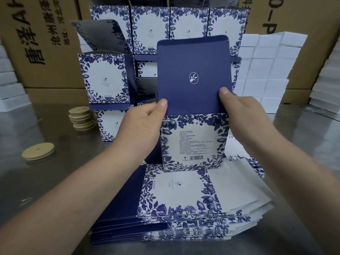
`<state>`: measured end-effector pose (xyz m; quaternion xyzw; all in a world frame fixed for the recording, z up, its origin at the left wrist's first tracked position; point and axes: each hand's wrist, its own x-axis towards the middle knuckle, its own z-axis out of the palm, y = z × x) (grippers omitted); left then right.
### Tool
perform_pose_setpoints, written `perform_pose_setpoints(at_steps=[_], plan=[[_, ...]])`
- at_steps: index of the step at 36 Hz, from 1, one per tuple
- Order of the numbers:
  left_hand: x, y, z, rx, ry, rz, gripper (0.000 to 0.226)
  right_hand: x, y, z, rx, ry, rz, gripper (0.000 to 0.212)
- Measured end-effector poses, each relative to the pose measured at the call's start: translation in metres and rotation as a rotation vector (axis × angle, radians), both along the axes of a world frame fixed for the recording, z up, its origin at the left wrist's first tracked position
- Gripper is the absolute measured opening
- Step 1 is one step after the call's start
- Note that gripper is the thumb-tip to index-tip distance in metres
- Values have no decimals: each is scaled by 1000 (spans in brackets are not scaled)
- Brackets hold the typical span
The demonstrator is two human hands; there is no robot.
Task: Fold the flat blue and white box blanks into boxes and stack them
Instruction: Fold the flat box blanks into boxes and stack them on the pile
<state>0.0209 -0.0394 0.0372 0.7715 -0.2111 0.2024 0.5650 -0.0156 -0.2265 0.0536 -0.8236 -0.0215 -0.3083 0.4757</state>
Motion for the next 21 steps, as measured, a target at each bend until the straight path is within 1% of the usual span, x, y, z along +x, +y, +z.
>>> perform_pose_setpoints(at_steps=[4, 9, 12, 15, 18, 21], plan=[[1, 0, 0, 14, -17, 4, 50, 1, 2, 2, 15, 23, -10, 77], [2, -1, -2, -10, -11, -10, 44, 3, 2, 1, 25, 31, -44, 77], [4, -1, -4, -22, -45, 22, 33, 5, 1, 0, 36, 30, -52, 76], [5, -2, -5, -19, -75, 51, 47, 7, 0, -2, 81, 12, -41, 68], [5, -2, -6, -28, -101, 67, 50, 8, -2, -4, 96, -9, -69, 56], [4, -3, -6, -27, -112, 81, 49, 8, -1, -3, 161, -14, -43, 45]])
